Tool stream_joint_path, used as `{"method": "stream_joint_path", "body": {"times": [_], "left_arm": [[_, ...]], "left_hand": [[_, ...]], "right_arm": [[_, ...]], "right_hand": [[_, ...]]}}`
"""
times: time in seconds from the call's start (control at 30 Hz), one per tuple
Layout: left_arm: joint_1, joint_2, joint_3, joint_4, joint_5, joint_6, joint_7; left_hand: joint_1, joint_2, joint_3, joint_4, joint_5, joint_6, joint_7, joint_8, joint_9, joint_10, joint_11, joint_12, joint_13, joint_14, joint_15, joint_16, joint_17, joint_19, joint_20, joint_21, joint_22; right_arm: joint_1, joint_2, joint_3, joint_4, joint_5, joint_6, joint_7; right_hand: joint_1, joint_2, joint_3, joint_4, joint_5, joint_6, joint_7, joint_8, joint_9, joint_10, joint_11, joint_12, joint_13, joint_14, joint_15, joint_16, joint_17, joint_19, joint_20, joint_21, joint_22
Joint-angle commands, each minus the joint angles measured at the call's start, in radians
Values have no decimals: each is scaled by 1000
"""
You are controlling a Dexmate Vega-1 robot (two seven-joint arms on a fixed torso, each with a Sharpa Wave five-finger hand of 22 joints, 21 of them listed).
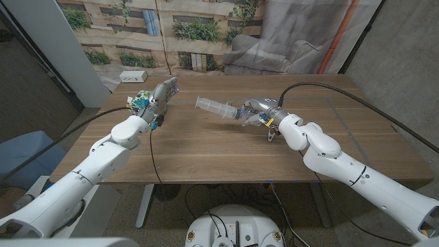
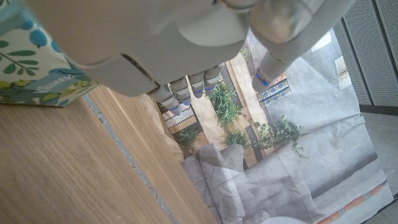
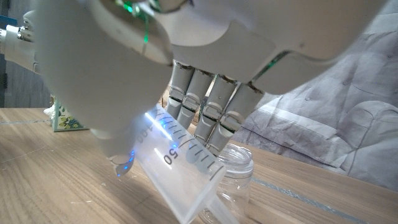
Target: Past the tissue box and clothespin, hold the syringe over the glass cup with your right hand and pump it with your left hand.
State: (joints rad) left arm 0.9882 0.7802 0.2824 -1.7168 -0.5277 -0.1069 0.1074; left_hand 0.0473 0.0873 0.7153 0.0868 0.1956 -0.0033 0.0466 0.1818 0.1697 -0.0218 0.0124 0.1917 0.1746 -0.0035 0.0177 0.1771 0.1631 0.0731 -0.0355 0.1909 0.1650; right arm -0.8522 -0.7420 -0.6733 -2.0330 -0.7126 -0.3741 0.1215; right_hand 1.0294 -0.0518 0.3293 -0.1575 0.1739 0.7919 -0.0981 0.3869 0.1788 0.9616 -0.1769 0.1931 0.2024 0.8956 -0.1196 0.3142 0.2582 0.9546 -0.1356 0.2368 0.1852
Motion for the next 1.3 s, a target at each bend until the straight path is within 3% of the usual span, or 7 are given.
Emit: {"method": "stream_joint_path", "body": {"times": [0.03,0.57,1.3], "left_arm": [[-36,22,4,-40,15,43,-18],[-122,30,49,-36,57,72,-76],[-237,0,121,-31,104,115,-140]], "left_hand": [[-2,72,7,-4,-2,5,4,3,5,5,3,1,2,7,3,-2,3,10,-37,1,4],[-1,68,8,-10,-2,2,-4,1,5,7,-5,1,1,1,0,-4,3,9,-39,0,4],[-3,64,8,-16,-4,29,-4,7,4,33,-14,7,1,-9,10,-6,3,2,-38,-2,4]], "right_arm": [[-32,15,15,15,69,-66,-105],[-37,-7,35,34,164,-105,-191],[-97,-2,99,54,323,-35,-377]], "right_hand": [[0,149,-3,5,4,123,-85,-6,4,33,-26,3,1,7,-113,-2,3,0,-69,2,0],[-9,152,-6,8,4,127,-81,-13,4,35,-24,3,1,8,-111,-6,7,1,-69,2,0],[-14,158,-5,7,5,136,-75,-19,4,41,-17,4,1,11,-110,-12,12,-9,-73,-2,0]]}}
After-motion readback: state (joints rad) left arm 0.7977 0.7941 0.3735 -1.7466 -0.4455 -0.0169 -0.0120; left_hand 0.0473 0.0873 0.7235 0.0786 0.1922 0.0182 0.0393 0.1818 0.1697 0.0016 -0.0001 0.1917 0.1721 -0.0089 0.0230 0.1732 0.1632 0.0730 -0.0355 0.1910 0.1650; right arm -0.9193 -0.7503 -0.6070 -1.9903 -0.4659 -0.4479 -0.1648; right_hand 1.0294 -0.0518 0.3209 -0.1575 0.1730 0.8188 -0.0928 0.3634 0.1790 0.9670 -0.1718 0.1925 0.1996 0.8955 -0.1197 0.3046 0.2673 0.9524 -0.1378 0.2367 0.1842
